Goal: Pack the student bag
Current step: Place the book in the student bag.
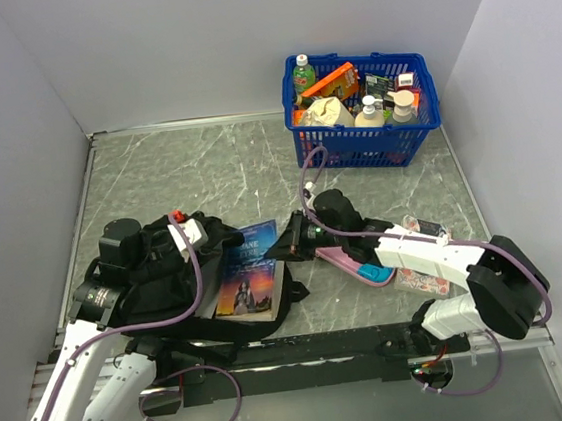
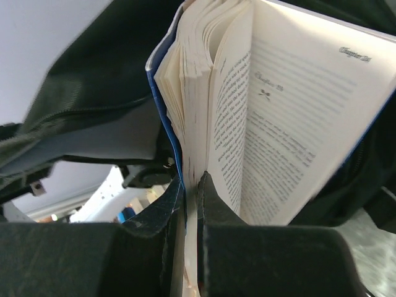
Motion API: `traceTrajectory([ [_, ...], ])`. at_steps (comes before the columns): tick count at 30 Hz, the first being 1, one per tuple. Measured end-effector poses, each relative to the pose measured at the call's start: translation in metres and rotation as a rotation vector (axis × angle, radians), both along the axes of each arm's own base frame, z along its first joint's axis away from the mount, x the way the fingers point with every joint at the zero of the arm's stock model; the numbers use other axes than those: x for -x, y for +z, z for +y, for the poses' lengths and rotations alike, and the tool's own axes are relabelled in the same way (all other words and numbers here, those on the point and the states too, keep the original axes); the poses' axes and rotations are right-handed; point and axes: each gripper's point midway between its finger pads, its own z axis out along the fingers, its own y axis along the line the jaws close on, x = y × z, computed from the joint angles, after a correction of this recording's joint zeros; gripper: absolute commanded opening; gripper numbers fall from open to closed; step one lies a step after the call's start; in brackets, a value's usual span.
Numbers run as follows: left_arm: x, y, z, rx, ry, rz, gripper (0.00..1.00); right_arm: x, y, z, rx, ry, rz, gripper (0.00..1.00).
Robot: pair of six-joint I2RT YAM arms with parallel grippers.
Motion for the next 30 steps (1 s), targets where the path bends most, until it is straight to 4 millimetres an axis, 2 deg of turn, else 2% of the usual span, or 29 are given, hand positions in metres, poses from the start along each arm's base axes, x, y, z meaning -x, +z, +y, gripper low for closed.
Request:
traceTrajectory([
  [9, -0.001, 0.0, -0.001, 0.006, 0.001, 0.013, 0.01, 0.016, -0.022, -0.006, 0.006, 0.045, 0.005, 0.0],
  [22, -0.014, 0.004, 0.001, 0.012, 0.041, -0.004, 0.01, 0.028, -0.04, -0.014, 0.056, 0.113, -0.019, 0.0],
  [23, -0.014, 0.004, 0.001, 0.011, 0.042, -0.005, 0.01, 0.029, -0.042, -0.015, 0.064, 0.119, -0.018, 0.07],
  [25, -0.014, 0.004, 0.001, 0.012, 0.044, -0.007, 0.01, 0.031, -0.045, -0.017, 0.08, 0.131, -0.023, 0.32],
  [26, -0.014, 0.004, 0.001, 0.013, 0.044, -0.008, 0.01, 0.031, -0.048, -0.017, 0.09, 0.138, -0.026, 0.52],
  [29, -0.014, 0.003, 0.001, 0.015, 0.043, -0.006, 0.01, 0.037, -0.062, -0.017, 0.141, 0.184, 0.003, 0.7],
  [30, -0.014, 0.003, 0.001, 0.015, 0.042, -0.006, 0.01, 0.04, -0.068, -0.017, 0.16, 0.2, 0.019, 0.73],
])
